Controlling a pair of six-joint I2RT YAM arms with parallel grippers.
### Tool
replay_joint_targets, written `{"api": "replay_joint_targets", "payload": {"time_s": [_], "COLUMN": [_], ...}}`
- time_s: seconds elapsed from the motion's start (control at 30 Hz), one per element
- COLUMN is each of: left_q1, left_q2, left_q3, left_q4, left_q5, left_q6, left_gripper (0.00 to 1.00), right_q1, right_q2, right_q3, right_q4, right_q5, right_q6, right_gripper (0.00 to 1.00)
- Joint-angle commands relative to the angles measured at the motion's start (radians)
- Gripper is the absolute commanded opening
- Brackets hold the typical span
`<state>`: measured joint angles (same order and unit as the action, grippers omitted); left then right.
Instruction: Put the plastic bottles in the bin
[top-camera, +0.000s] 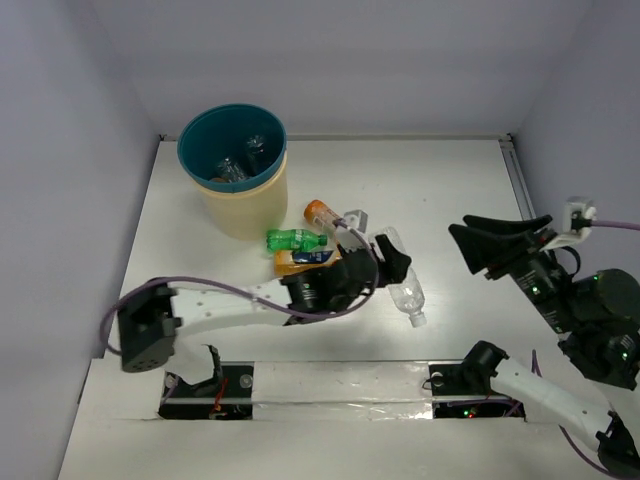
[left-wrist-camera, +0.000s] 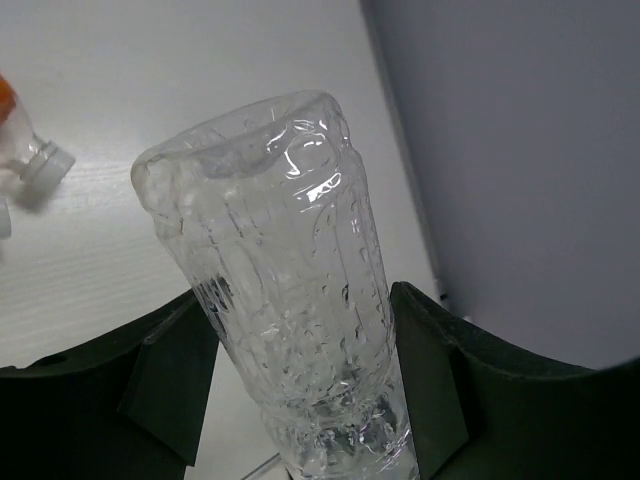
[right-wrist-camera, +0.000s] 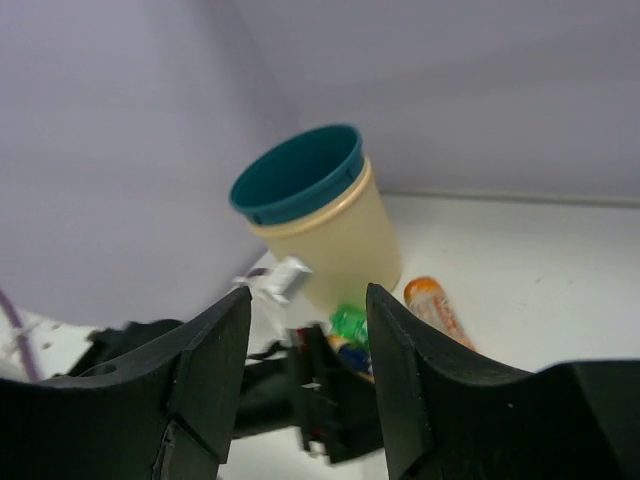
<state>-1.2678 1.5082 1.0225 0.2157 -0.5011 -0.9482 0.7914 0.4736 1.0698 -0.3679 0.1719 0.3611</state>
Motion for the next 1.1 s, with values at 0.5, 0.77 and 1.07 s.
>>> {"api": "replay_joint_targets", "payload": {"time_s": [0.5,0.77,1.07], "left_q1": [0.425,0.737,0.969], "left_q2": [-0.637,-0.327,-0.093], "left_q3": [0.124,0.587,0.789], "left_q4": [-0.214,-0.387,-0.455], "left_q5": [-0.169,-0.04,-0.014], "left_q6": [0.382,0.571,0.608], "left_gripper": [0.4,0.4,0.4], "right_q1": [-0.014,-0.095,-0.176], "right_q2": [0.252,0.592,1.156], "right_q3": [-0.022,0.057,0.356], "right_q4": [0.122,0.149,0.02], "right_q5": [-0.073,-0.242,-0.382], "right_q6": [-0.044,-0.099,-0.247], "right_gripper": [0.35,0.54,0.9]}}
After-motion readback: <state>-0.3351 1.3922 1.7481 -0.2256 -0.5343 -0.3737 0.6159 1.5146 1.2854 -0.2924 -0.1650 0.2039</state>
